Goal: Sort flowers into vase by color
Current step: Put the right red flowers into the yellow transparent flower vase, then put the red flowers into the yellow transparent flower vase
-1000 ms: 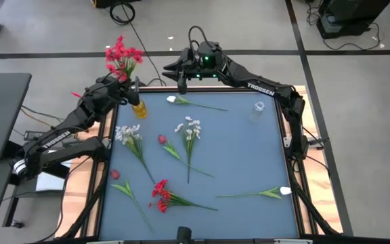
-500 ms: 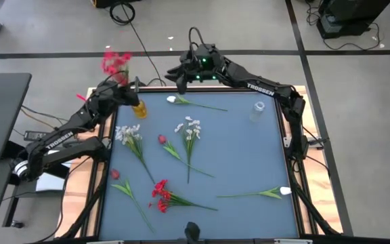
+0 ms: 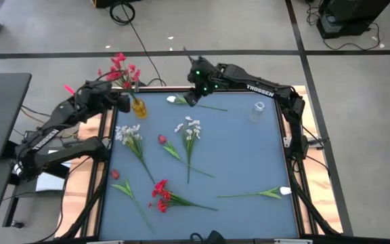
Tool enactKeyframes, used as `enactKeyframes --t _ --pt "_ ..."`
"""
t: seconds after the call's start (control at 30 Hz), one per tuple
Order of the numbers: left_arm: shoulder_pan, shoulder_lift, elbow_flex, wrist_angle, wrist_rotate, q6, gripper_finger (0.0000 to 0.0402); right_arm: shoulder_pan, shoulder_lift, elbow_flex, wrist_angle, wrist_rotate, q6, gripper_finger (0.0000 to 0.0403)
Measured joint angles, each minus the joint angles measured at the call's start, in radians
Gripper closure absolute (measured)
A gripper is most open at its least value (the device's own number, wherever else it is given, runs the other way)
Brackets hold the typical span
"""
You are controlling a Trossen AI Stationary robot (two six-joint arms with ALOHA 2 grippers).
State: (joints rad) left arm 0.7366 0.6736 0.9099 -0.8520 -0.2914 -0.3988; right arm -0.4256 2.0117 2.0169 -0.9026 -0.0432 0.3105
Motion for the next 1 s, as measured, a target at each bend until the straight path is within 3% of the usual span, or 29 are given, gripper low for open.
enactKeyframes --t 0.3,0.43,0.6,0.8,1.0 --pt "-0.012 -0.002 0.195 -0.222 0.003 0.080 0.0136 0.017 0.000 -0.171 0.079 -0.001 -0.049 0.0264" --pt "-0.039 -0.002 0.219 -0.217 0.027 0.078 0.0136 -0.009 0.000 -0.258 0.143 0.031 -0.086 0.0264" --pt "-0.085 0.010 0.212 -0.217 0.055 0.079 0.0136 -0.062 0.000 -0.354 0.220 0.074 -0.270 0.0266" --pt "-0.141 0.035 0.212 -0.202 0.066 0.073 0.0136 -0.148 0.015 -0.409 0.343 -0.041 -0.355 0.0273" --pt "-0.183 0.075 0.211 -0.191 0.087 0.068 0.0136 -0.176 0.073 -0.349 0.205 -0.148 -0.241 0.0277"
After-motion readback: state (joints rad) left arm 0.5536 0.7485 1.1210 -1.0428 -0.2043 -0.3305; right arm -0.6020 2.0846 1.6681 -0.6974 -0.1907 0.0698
